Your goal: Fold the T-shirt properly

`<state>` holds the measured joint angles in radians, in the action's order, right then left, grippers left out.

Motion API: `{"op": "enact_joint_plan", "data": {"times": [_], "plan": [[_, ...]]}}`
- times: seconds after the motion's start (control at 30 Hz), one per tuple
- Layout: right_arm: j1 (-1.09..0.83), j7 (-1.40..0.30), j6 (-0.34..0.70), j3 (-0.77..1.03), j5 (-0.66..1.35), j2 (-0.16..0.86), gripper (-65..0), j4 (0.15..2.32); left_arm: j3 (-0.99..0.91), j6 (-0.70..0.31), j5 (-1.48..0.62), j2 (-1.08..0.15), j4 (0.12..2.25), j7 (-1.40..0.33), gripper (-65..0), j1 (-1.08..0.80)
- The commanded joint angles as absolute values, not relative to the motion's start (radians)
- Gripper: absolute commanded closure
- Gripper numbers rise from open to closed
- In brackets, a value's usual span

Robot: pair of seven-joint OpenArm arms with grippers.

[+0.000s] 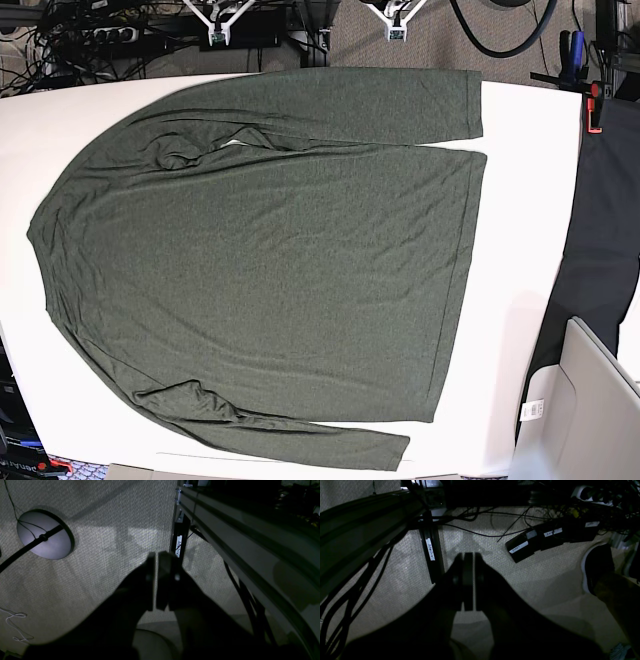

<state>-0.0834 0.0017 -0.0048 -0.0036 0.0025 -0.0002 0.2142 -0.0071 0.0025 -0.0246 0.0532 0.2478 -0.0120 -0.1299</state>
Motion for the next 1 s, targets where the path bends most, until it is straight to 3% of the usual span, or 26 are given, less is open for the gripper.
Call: {"op": "enact_joint_plan", "data": {"times": [0.0, 0.5, 0.97], "plan": [[-0.087, 0.015, -0.007, -0.005, 0.001, 0.002, -0.2, 0.219, -0.008, -0.001, -0.018, 0.058, 0.251, 0.004, -0.1, -0.137], [-0.189, 0.015, -0.007, -0.005, -0.015, 0.042, -0.2, 0.305, -0.007, -0.001, -0.018, 0.056, 0.309, 0.008, -0.1, -0.213], [-0.351, 0.013, -0.008, -0.005, -0.088, 0.087, -0.1, 0.524, -0.005, -0.001, -0.018, -0.004, 0.572, 0.005, -0.1, -0.397]]}}
